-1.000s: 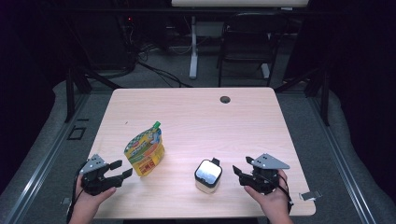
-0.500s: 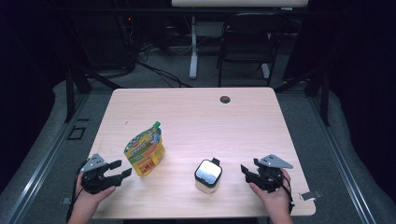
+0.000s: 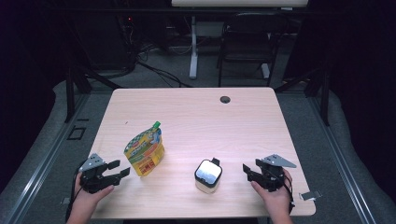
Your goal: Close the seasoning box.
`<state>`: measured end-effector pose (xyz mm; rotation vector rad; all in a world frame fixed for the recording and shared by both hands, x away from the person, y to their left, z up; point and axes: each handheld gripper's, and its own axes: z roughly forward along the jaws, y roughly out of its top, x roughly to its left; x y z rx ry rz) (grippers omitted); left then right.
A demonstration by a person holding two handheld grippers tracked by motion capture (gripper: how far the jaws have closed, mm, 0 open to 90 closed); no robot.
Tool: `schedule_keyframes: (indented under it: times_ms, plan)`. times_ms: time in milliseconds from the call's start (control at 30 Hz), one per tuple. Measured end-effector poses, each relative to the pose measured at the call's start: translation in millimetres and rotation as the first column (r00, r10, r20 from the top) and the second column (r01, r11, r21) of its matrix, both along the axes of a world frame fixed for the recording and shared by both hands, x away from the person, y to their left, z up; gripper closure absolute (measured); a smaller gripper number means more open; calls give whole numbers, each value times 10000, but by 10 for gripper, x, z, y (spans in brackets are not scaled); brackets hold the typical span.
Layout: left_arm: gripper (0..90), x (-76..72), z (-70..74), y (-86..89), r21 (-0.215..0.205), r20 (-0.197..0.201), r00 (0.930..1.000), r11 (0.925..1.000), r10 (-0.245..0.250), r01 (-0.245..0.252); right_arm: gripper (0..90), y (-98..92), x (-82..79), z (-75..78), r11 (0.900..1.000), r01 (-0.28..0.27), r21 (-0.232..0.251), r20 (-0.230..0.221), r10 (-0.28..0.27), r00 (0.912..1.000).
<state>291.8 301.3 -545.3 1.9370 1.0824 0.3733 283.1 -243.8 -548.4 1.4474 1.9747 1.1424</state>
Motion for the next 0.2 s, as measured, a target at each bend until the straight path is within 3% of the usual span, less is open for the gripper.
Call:
schedule_keyframes:
  times_ms: [200]
  plan:
    - [409,19,-11,43,-47,45,9995,9995,301,-301,404,-2,-2,-4,10000,5,-30,-57,-5,10000]
